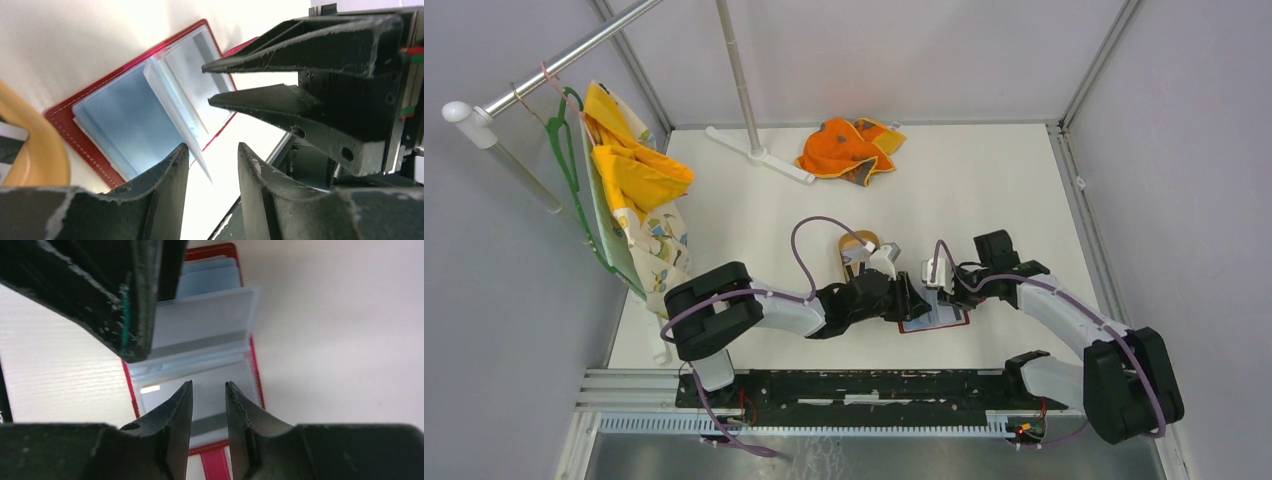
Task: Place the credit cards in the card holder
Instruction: Turn over the card slot in the card holder.
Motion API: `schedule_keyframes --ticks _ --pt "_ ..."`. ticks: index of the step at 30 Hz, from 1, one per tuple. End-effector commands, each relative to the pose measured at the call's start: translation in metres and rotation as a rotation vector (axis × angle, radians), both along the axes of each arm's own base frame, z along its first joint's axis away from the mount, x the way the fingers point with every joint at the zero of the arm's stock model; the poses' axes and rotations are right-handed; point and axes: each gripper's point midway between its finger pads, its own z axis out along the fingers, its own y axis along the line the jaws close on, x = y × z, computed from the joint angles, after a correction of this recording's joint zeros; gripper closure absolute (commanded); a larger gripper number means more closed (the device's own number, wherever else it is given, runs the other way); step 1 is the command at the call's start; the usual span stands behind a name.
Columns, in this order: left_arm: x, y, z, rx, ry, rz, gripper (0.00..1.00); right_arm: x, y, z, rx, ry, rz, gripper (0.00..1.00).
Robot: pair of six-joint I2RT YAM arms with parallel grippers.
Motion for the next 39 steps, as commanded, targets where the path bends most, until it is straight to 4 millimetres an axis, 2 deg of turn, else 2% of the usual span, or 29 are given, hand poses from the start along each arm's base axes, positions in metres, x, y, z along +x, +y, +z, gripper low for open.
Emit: schedule_keyframes --ticks 1,4,6,11,18,26,30,33,36,37,39 --pt "0.006 -0.021 0.030 -0.078 -0.069 -0.047 0.52 0.016 -0.008 0.021 0.054 -0.049 -0.093 0.63" --pt "0.006 -0.030 0.033 -0.098 -0.072 -0.067 0.51 0.025 -0.015 0.028 0.081 -0.059 -0.165 0.63" --pt "0.008 -0.035 0.033 -0.105 -0.075 -0.072 0.50 0.033 -0.020 0.031 0.094 -0.037 -0.257 0.58" --pt "0.005 -0.047 0.032 -0.132 -0.067 -0.110 0.49 0.031 -0.020 0.023 0.106 0.099 -0.338 0.56" --pt "0.005 -0.050 0.027 -0.130 -0.063 -0.114 0.49 0.029 -0.022 0.007 0.068 0.236 -0.395 0.65" --pt "0.007 -0.048 0.031 -0.126 -0.090 -0.110 0.56 0.040 -0.034 0.007 0.047 0.204 -0.457 0.68" --pt "0.010 -0.037 0.049 -0.121 -0.156 -0.093 0.67 0.057 -0.054 0.020 0.030 0.108 -0.540 0.70" --pt "0.017 -0.017 0.063 -0.078 -0.239 -0.051 0.73 0.064 -0.061 0.041 0.087 0.022 -0.547 0.70" --pt "0.023 0.011 0.082 -0.011 -0.342 0.002 0.76 0.065 -0.058 0.067 0.157 -0.094 -0.488 0.68" --pt "0.026 0.021 0.086 0.019 -0.372 0.023 0.76 0.067 -0.055 0.077 0.183 -0.149 -0.471 0.63" --pt "0.036 0.044 0.093 0.095 -0.428 0.089 0.71 0.065 -0.046 0.092 0.246 -0.220 -0.416 0.37"
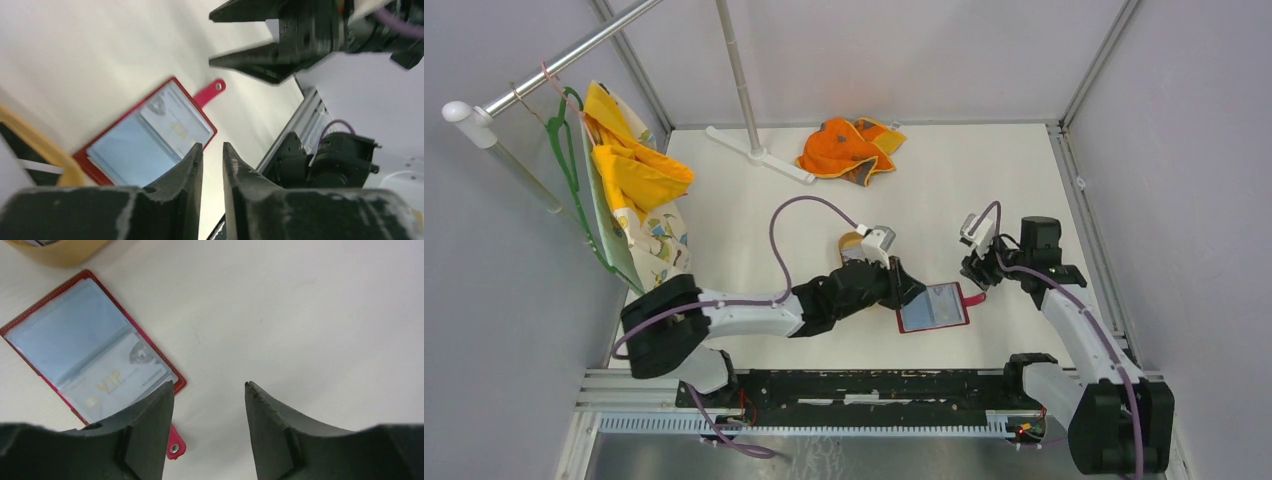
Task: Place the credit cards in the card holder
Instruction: Turn over the card slot in the card holder, then pick up the credit card from the storage box.
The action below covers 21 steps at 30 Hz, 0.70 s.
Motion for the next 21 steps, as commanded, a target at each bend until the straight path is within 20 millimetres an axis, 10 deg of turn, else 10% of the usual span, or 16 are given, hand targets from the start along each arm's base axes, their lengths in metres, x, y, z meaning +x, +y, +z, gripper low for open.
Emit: schedule_keyframes --ticks 1,4,7,21 --pt "0.028 0.053 0.024 0.173 -0.212 0.168 0.62 0.006 0.025 0.044 0.105 -0.233 0.140 0.20" --pt "0.043 0.085 0.017 0.332 -0.224 0.254 0.37 -0.016 0.062 0.072 0.304 -0.202 0.358 0.09" --pt "0.057 0.102 0.009 0.457 -0.202 0.265 0.34 -0.020 0.088 0.103 0.408 -0.163 0.500 0.13" --pt "0.096 0.112 -0.032 0.712 -0.053 0.235 0.41 0.000 0.067 0.039 0.267 -0.081 0.327 0.14"
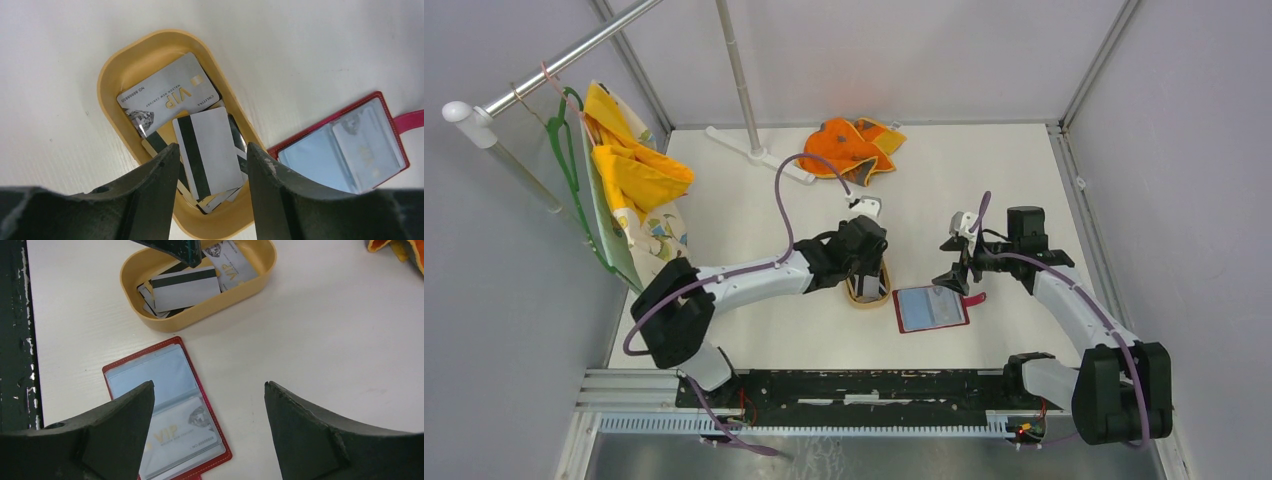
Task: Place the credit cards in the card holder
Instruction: Pick up the credit card from the storage box.
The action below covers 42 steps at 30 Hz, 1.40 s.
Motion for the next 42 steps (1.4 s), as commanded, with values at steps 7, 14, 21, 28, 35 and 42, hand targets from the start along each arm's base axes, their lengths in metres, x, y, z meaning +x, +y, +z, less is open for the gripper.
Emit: schedule_keyframes --ticks 7,14,21,28,35,42 --pt "0.013 -0.001 -0.027 0.198 0.054 -0.021 0.39 0.012 -0.004 0.001 -0.021 -0.043 -0.020 0.14" --pt "0.011 -0.004 -0.043 0.221 0.088 -0.032 0.34 0.013 -0.004 0.000 -0.024 -0.041 -0.024 0.14" --pt "0.009 -0.009 -0.054 0.215 0.115 -0.031 0.28 0.013 -0.005 -0.003 -0.026 -0.030 -0.028 0.14" --pt "0.006 -0.011 -0.064 0.222 0.133 -0.025 0.23 0.014 -0.005 -0.005 -0.028 -0.024 -0.030 0.14" --pt "-0.003 -0.008 -0.084 0.277 0.151 0.003 0.22 0.014 -0.005 -0.005 -0.027 -0.018 -0.029 0.14" --pt "-0.011 -0.010 -0.092 0.274 0.168 0.003 0.39 0.014 -0.005 -0.004 -0.026 -0.022 -0.029 0.14"
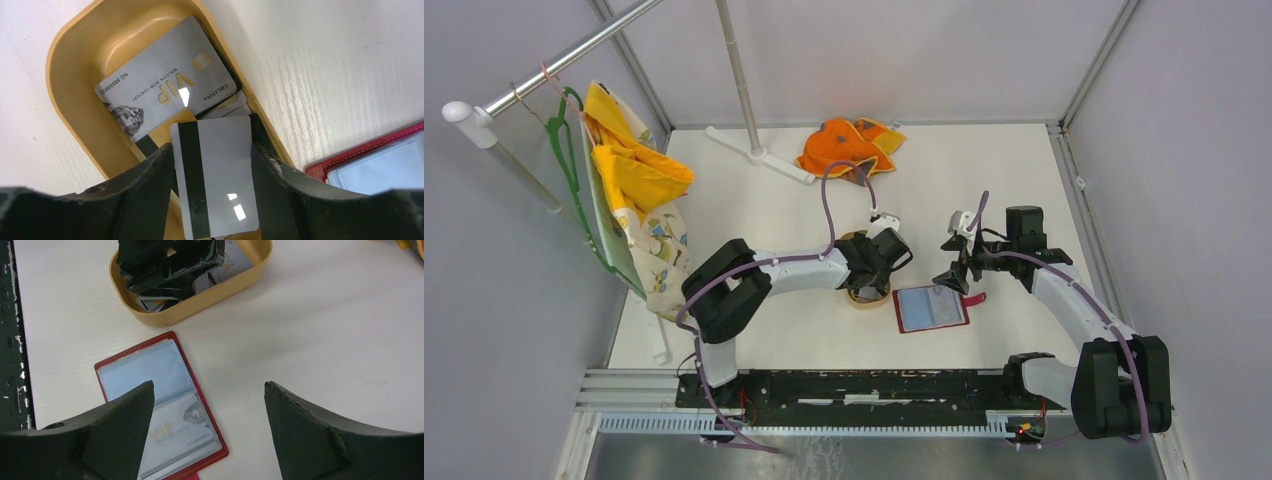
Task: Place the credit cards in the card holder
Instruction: Pick up the credit card from the storage box.
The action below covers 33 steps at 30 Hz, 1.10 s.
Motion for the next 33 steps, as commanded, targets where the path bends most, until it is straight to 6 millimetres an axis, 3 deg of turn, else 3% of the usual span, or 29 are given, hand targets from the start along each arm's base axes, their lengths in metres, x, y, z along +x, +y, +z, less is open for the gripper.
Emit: schedule_keyframes --ticks 1,24,33 --pt "-0.009 -0.004 -0.016 -0.022 0.048 0.029 0.41 0.007 -0.001 0.006 0.003 -0.037 -0.003 0.14" --pt "-0.027 -0.037 0.034 -0.376 0.063 0.001 0.47 0.007 -0.001 0.008 0.002 -0.043 -0.005 0.13" --pt "-0.033 -0.045 0.049 -0.484 0.073 -0.005 0.55 0.007 -0.001 0.009 0.003 -0.046 -0.005 0.13"
